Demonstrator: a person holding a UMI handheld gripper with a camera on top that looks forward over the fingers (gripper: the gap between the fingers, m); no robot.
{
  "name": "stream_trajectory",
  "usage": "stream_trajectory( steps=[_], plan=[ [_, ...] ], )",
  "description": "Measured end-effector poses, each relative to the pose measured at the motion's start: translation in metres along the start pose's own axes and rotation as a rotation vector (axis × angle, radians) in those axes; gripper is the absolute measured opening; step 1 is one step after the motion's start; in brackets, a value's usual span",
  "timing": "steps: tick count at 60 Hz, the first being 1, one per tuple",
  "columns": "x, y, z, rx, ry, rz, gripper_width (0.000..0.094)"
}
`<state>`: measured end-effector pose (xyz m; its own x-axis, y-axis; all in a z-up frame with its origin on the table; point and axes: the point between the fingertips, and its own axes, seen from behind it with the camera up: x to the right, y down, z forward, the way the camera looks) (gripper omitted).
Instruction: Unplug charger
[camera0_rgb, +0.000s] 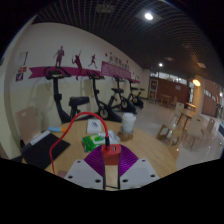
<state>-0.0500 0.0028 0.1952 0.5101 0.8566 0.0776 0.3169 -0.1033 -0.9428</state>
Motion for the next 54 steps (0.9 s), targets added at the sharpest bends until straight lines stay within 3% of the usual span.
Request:
stream_trajectory(
  steps=[16, 35, 45, 46, 51, 54],
  plan=[
    [0.059, 0.118, 0.052, -0.224, 0.072, -0.009, 0.0184],
    [0.054, 0.173, 0.076, -0.333, 0.038, -0.043, 0.0265],
    [0.05, 0.172, 0.068, -0.347, 0.017, -0.055, 0.0683],
    [0.049, 0.171, 0.066, -0.346, 0.013, -0.055, 0.0772],
    [0.046, 0.159, 0.052, -0.349, 0.01, -0.048, 0.0861],
    [0.047, 0.145, 0.038, -0.327, 0.014, -0.038, 0.0859]
  ],
)
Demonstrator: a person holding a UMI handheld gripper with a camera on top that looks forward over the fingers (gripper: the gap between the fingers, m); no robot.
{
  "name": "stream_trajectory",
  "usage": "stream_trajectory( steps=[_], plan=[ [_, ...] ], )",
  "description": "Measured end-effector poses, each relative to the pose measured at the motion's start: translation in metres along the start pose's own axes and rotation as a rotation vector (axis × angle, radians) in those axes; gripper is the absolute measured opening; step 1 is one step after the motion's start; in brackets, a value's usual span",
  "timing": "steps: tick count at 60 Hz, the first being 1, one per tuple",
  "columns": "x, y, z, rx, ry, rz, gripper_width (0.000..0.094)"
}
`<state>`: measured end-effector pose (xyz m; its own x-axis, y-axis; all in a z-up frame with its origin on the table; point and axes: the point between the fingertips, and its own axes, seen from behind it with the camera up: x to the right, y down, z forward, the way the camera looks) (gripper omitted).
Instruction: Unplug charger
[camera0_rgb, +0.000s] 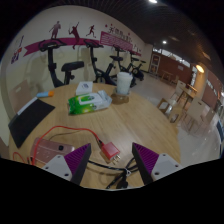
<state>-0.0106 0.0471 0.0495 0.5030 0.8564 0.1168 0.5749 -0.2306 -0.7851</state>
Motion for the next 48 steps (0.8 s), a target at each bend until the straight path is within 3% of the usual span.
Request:
stream_trajectory(
  steps=[15, 27, 48],
  plan=[
    [-0.013, -0.049, -0.191, 0.083, -0.016, 0.081, 0.0859],
    [-0.04, -0.023, -0.333, 0.063, -0.039, 0.129, 0.0862],
    [-0.06, 0.008, -0.394, 0.075, 0.024, 0.115, 0.0864]
  ],
)
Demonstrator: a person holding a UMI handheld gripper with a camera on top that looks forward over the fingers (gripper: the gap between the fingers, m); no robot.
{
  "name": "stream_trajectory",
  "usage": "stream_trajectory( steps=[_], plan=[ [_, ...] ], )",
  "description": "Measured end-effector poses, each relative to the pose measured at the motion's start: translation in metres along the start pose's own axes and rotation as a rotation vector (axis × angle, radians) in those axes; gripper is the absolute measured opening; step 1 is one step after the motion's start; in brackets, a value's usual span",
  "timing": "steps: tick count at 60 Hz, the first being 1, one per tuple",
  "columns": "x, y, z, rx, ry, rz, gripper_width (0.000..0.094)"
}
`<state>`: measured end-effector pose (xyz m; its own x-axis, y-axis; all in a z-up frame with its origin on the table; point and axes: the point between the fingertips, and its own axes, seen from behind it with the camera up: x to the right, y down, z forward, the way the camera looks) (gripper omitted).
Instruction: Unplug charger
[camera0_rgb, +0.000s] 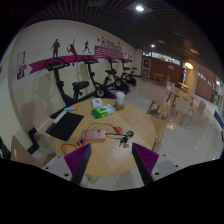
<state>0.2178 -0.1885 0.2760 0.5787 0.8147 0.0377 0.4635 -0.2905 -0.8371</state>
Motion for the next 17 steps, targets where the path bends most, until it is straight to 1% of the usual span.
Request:
stream_trajectory(
  steps=[17],
  plan=[
    [-0.009, 0.004, -0.004, 0.005, 0.005, -0.041, 0.0854]
  ],
)
